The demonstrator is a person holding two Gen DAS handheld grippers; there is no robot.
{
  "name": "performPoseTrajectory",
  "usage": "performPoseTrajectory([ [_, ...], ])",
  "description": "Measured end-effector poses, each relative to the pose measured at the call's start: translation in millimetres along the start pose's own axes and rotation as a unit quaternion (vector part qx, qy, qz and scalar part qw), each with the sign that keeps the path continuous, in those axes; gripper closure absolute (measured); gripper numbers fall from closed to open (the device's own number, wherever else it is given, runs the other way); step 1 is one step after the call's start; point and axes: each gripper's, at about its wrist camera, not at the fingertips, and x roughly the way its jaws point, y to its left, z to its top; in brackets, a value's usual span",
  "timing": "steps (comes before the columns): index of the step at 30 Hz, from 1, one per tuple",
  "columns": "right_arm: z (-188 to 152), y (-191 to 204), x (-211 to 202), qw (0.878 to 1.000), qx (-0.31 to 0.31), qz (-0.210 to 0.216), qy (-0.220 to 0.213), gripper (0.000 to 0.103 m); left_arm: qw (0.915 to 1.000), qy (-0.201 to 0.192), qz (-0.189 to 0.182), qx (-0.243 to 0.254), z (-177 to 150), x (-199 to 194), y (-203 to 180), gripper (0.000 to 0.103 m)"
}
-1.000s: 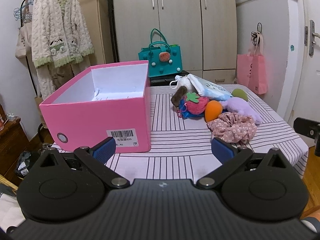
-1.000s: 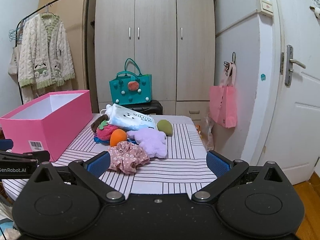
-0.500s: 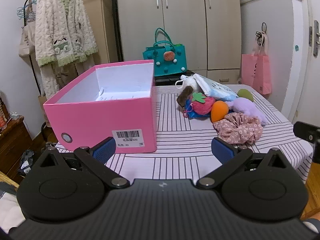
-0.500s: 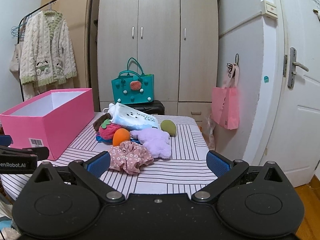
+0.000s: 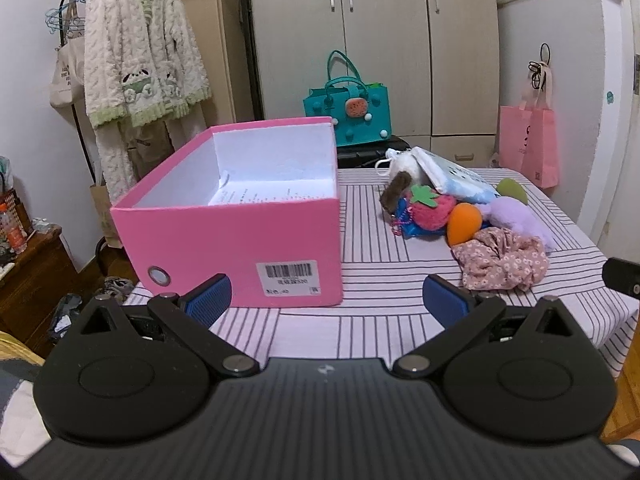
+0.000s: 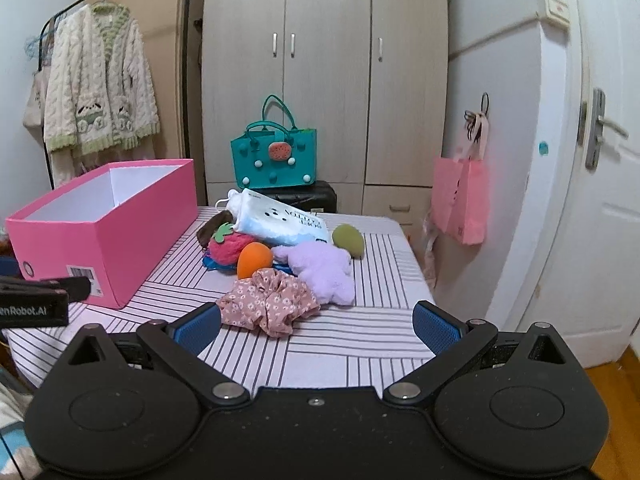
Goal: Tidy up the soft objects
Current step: 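Move both tools toward the pile of soft items on the table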
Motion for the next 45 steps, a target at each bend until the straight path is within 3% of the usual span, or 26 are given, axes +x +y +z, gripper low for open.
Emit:
performPoseTrajectory([
  [7,18,8,-8,0.999,-0.042,-0.015,-0.004,0.0,0.9999,-0.01,0.0,0.013,23,-6,5,0.0],
  [18,29,9,-10,0.999,-0.052,0.003,-0.006,0.0,0.9984,-0.04,0.011,0.04,38,-21,6,0.0],
  [28,29,9,-9,0.998,-0.061,0.003,-0.002,0.0,0.9994,-0.015,0.001,0.03,36,-16,9,0.0],
  [45,33,-4,1,0.998,-0.061,0.034,0.008,0.0,0.9981,-0.028,-0.023,0.049,48,-19,4,0.0],
])
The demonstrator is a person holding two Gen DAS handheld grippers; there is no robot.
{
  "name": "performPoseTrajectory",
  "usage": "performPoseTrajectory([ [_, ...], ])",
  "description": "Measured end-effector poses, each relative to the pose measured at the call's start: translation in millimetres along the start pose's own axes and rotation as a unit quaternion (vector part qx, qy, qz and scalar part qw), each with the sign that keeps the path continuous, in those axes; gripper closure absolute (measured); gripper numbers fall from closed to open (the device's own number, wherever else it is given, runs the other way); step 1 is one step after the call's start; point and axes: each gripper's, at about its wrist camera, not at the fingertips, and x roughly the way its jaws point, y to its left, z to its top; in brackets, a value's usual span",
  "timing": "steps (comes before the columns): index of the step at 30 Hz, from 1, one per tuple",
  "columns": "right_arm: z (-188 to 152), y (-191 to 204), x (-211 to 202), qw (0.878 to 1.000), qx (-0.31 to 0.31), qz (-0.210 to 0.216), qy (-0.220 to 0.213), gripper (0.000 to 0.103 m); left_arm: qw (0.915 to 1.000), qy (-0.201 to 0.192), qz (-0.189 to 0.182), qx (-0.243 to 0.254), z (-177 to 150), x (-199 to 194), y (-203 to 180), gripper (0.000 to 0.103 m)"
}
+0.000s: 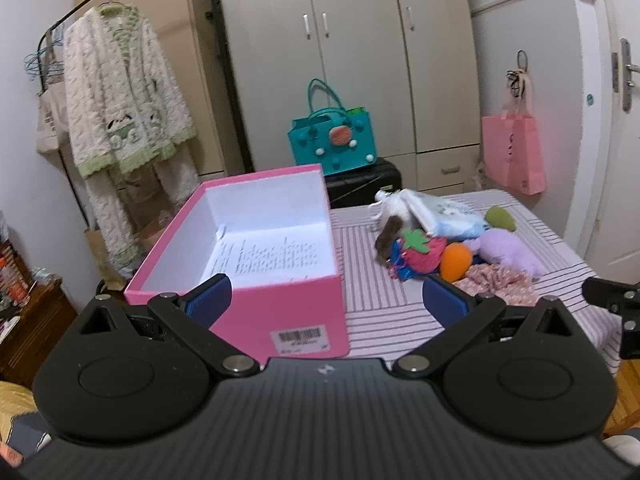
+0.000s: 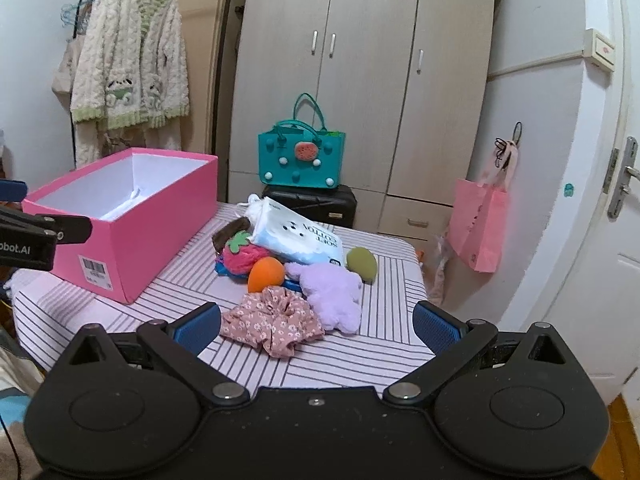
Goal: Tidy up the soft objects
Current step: 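Move both tools toward the pile of soft items on the table, then grasp the pink floral scrunchie with the right gripper while the left gripper grasps the orange sponge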
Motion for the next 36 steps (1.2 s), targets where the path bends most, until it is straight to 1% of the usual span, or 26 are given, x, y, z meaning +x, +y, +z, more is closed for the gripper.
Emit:
performPoseTrajectory([
  [3,1,-7,2,1.0,-0.002,0.022,-0.022,0.0,0.9998,-0.006,-0.017,0.006,10,2,-4,0.0],
  [5,0,-12,5,0.998,-0.003,0.042,-0.046,0.0,0.9995,-0.014,-0.027,0.01,17,5,-7,0.0],
  [7,-4,-21,12,0.994,0.004,0.078,-0.073,0.0,0.999,-0.028,-0.033,0.014,23,8,-12,0.0],
  [8,-6,-26,16,0.992,0.012,0.094,-0.079,0.0,0.9987,-0.035,-0.034,0.015,25,10,-15,0.0],
  [10,-10,-36,31,0.988,0.033,0.127,-0.075,0.0,0.9975,-0.057,-0.037,0.017,28,13,-22,0.0],
  [12,-13,-42,44,0.987,0.043,0.141,-0.065,0.0,0.9959,-0.076,-0.043,0.024,31,19,-30,0.0],
  [14,-18,-42,59,0.987,0.041,0.146,-0.05,0.0,0.9949,-0.084,-0.05,0.027,34,29,-37,0.0],
  [16,-23,-38,72,0.987,0.032,0.154,-0.035,0.0,0.9944,-0.08,-0.062,0.029,37,41,-45,0.0],
  [18,-28,-32,83,0.986,0.021,0.162,-0.022,0.0,0.9941,-0.068,-0.076,0.036,40,55,-54,0.0],
  [22,-36,-16,99,0.986,-0.014,0.165,-0.01,0.0,0.9929,-0.049,-0.092,0.058,39,79,-74,0.0],
  [24,-39,-14,106,0.985,-0.025,0.169,-0.001,0.0,0.9919,-0.04,-0.099,0.068,37,88,-83,0.0],
  [27,-42,-15,115,0.984,-0.019,0.179,0.008,0.002,0.9906,-0.025,-0.113,0.074,34,100,-91,0.0],
  [30,-41,-14,123,0.983,-0.01,0.181,0.01,0.002,0.9901,-0.007,-0.124,0.065,32,112,-93,0.002],
  [32,-39,-15,129,0.982,-0.003,0.19,0.013,0.005,0.9889,0.006,-0.136,0.061,30,118,-94,0.003],
  [35,-38,-14,139,0.98,0.007,0.195,0.021,0.01,0.9875,0.021,-0.145,0.058,27,127,-97,0.007],
  [36,-38,-13,143,0.981,0.006,0.193,0.024,0.014,0.9871,0.027,-0.147,0.058,26,130,-99,0.01],
])
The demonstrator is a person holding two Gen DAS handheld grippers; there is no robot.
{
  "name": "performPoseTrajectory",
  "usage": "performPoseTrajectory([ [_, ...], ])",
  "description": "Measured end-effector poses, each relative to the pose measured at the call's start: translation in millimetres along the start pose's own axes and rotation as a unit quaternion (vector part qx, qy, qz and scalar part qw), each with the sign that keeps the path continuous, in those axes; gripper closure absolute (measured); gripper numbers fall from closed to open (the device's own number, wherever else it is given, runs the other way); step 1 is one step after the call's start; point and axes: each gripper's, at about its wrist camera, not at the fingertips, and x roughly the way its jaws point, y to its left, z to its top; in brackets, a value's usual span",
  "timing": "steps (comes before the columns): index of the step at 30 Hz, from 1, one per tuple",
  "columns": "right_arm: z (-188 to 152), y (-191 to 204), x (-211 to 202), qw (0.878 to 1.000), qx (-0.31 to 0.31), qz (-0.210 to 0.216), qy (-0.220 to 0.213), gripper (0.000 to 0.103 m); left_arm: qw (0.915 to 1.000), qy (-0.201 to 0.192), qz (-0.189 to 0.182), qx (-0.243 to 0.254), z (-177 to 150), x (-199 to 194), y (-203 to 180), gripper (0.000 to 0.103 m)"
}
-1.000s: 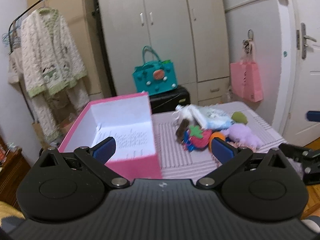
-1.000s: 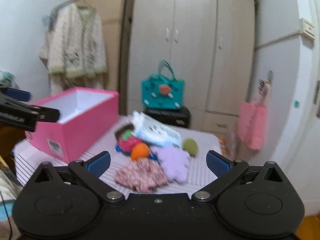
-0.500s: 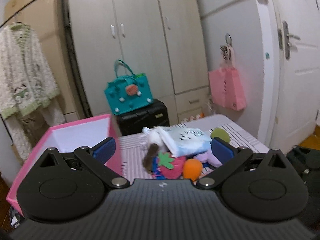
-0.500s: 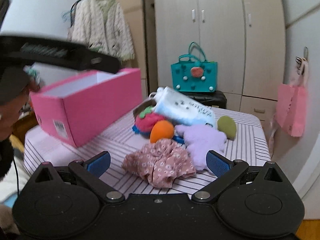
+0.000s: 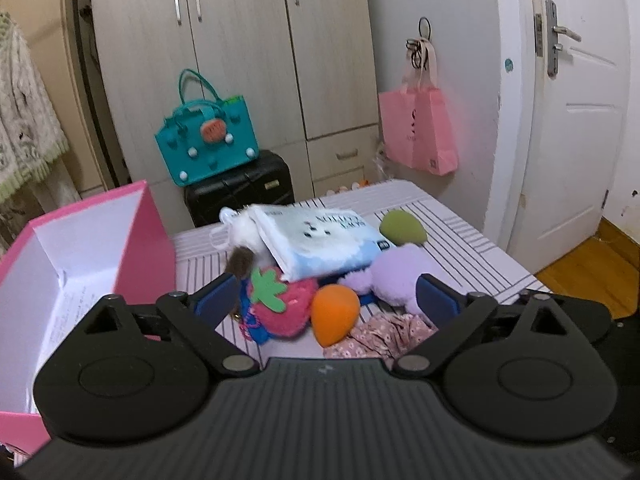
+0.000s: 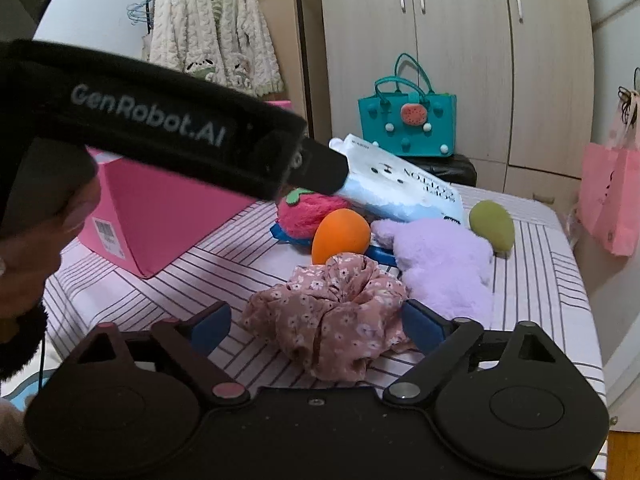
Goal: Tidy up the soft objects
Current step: 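Grasp the pink floral scrunchie with the right gripper while the left gripper grasps the orange sponge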
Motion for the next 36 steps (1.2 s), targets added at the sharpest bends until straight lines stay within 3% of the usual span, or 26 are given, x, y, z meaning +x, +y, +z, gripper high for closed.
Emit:
performPoseTrajectory([
  [1,0,0,4,1.0,-0.002,-0.003,0.002,0.018,1.0,0.005,-0.002,-0.002,0,3,0,0.013],
  [3,0,0,7,1.0,-0.003,-0.011,0.005,0.051,0.9996,0.021,-0.01,-0.014,-1,10,2,0.019],
  [4,0,-1,8,1.0,-0.001,-0.011,0.005,0.062,0.999,0.032,-0.018,-0.024,-2,15,4,0.026],
  [7,-1,-8,2,1.0,0.017,0.007,0.002,0.08,0.996,0.063,-0.038,-0.051,-5,30,8,0.038],
  [13,-8,-28,-19,0.998,0.058,0.03,-0.003,0.085,0.9943,0.082,-0.042,-0.054,-10,46,3,0.047],
  [20,-15,-51,-39,0.995,0.089,0.031,0.005,0.085,0.991,0.103,-0.048,-0.07,-10,62,3,0.047],
  [24,-15,-64,-48,0.994,0.104,0.031,0.012,0.085,0.9855,0.122,-0.077,-0.089,-12,70,5,0.047],
  [31,-7,-75,-49,0.993,0.107,0.045,0.022,0.084,0.9877,0.118,-0.069,-0.075,-13,79,-7,0.047],
  [36,-8,-68,-41,0.995,0.084,0.028,0.041,0.073,0.9859,0.132,-0.063,-0.081,-16,92,-8,0.047],
])
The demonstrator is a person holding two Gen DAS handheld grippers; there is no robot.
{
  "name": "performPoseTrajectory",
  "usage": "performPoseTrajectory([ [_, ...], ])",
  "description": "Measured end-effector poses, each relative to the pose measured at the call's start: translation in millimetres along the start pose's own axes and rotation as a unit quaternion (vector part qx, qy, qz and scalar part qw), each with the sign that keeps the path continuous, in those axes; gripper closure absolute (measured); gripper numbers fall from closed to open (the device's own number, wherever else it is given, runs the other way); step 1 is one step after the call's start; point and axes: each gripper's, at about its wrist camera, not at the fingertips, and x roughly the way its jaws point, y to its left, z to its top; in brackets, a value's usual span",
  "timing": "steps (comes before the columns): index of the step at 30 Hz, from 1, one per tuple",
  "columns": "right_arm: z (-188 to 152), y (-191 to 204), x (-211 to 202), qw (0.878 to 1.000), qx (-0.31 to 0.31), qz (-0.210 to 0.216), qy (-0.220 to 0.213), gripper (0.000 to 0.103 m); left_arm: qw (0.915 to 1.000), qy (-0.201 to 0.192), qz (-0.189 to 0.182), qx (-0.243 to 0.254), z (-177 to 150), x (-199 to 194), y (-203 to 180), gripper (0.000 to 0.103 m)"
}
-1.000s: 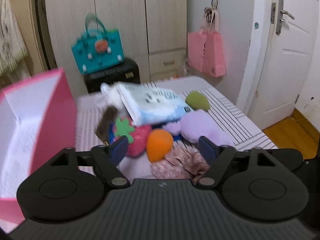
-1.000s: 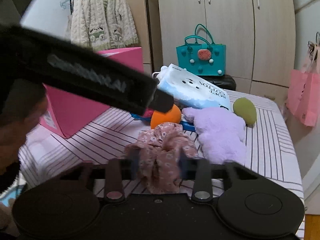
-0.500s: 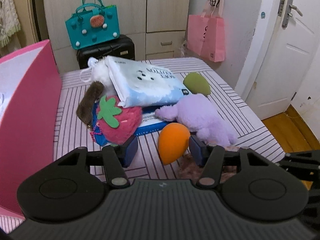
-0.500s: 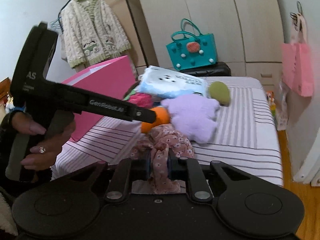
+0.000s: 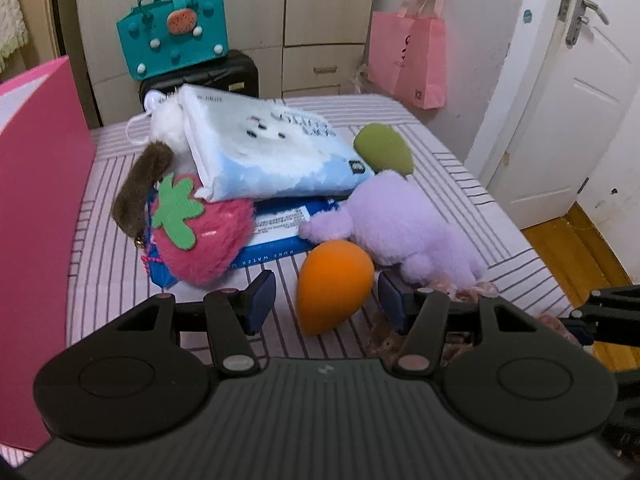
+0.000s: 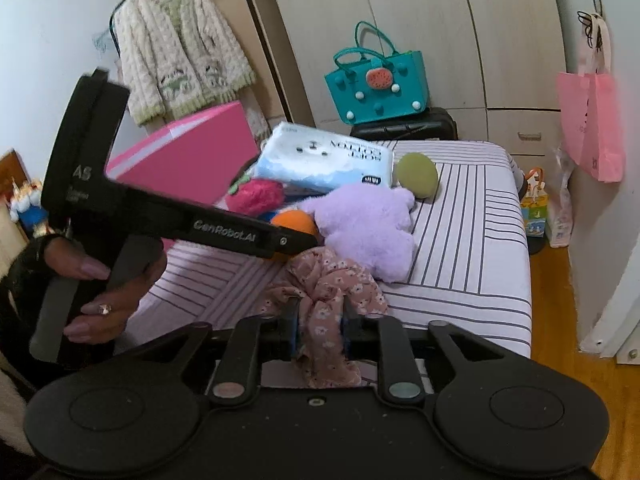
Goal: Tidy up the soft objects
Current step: 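Grasp the pink floral scrunchie with the right gripper while the left gripper grasps the orange sponge, then carry the scrunchie and orange sponge into the pink box with both grippers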
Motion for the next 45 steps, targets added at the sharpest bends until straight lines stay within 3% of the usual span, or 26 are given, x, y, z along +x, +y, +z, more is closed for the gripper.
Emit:
performPoseTrajectory([
  [3,0,6,3,0.999,-0.029,-0.02,0.011,0.056,0.9998,-0.001,0.003,-0.018,0,2,3,0.047],
  [7,2,14,10,0.998,-0.042,-0.029,0.028,0.043,0.9997,-0.003,-0.005,-0.022,-2,1,6,0.048],
  [8,2,14,11,0.998,-0.041,-0.029,0.032,0.039,0.9997,-0.007,-0.004,-0.025,-2,1,7,0.05],
  [10,1,18,17,0.997,-0.05,-0.041,0.038,0.038,0.9994,-0.014,-0.016,-0.026,-3,1,8,0.067],
  [11,2,20,20,0.997,-0.052,-0.049,0.04,0.038,0.9993,-0.014,-0.02,-0.028,-4,-1,8,0.067],
  [12,3,22,23,0.996,-0.052,-0.058,0.04,0.04,0.9995,-0.017,-0.013,-0.022,-4,-2,6,0.068],
  [13,4,22,23,0.996,-0.048,-0.059,0.037,0.063,0.9997,-0.021,-0.006,-0.013,-4,-4,3,0.068],
  [14,6,21,23,0.997,-0.039,-0.054,0.037,0.076,0.9997,-0.024,-0.001,-0.009,-4,-7,3,0.069],
  [17,11,21,21,0.998,-0.015,-0.04,0.04,0.085,0.9999,-0.015,-0.004,0.0,-3,-17,5,0.069],
  [28,41,38,21,0.999,0.008,-0.01,0.046,0.086,0.9978,0.044,-0.03,0.04,11,-51,24,0.068],
  [35,57,43,28,0.998,0.017,0.006,0.053,0.086,0.9982,0.02,-0.023,0.051,27,-79,39,0.068],
  [45,116,69,19,0.997,-0.025,0.027,0.068,0.086,0.9971,0.013,-0.07,0.026,50,-126,91,0.067],
])
